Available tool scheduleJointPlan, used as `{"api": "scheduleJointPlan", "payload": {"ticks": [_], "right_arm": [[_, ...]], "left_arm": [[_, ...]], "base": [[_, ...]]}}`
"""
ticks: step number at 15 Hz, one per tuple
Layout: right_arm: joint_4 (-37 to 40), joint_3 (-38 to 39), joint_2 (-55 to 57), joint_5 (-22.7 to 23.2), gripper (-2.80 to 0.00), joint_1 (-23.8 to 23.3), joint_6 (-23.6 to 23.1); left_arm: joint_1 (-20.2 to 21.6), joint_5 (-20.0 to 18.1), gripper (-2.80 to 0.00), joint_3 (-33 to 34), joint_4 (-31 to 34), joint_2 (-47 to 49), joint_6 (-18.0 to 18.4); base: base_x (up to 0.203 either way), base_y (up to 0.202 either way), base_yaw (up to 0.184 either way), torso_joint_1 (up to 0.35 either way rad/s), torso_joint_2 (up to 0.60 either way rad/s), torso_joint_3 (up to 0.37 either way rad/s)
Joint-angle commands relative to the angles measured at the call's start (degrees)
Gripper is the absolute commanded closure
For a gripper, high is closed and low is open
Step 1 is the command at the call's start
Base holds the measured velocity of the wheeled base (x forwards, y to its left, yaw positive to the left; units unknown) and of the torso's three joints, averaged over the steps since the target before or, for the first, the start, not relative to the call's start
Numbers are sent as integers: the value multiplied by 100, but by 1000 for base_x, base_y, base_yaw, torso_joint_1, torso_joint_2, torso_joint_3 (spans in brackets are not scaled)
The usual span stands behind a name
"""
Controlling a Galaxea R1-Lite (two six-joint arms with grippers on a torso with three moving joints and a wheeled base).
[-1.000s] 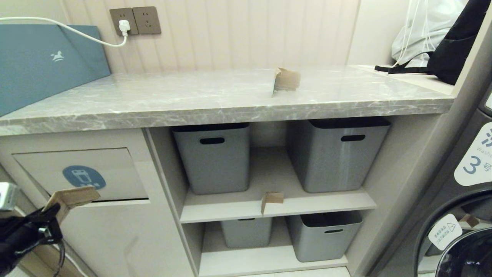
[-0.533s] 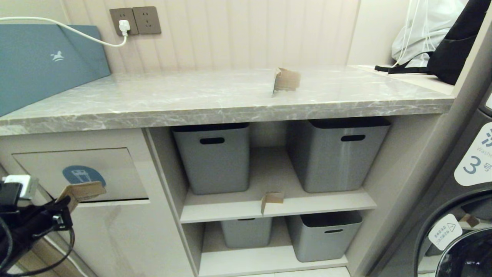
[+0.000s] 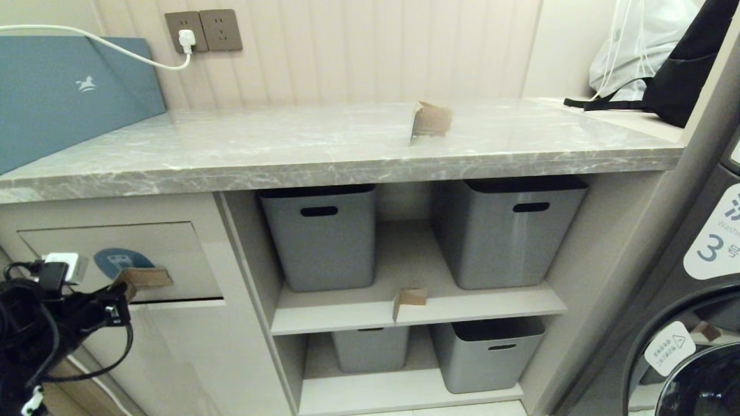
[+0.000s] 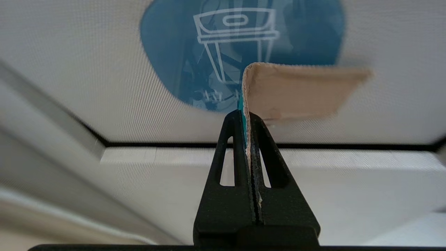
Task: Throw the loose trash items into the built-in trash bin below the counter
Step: Put the garbage in the trash can
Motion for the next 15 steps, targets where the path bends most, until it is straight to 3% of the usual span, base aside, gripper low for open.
{"api": "scheduleJointPlan", "payload": {"ticks": [1, 7, 10, 15], "right_arm": [[0, 0, -2, 1, 0, 2, -1], [0, 0, -2, 1, 0, -2, -1], [0, 0, -2, 1, 0, -2, -1], [0, 0, -2, 1, 0, -2, -1]], "left_arm": [[-44, -7, 0, -251, -46, 316, 6], [-348, 5, 0, -1081, -20, 756, -66], [-508, 20, 0, -1160, -20, 891, -68], [-651, 286, 0, -1585, 53, 1202, -75]], "base": [[0, 0, 0, 0, 0, 0], [0, 0, 0, 0, 0, 0], [0, 0, 0, 0, 0, 0], [0, 0, 0, 0, 0, 0]]}}
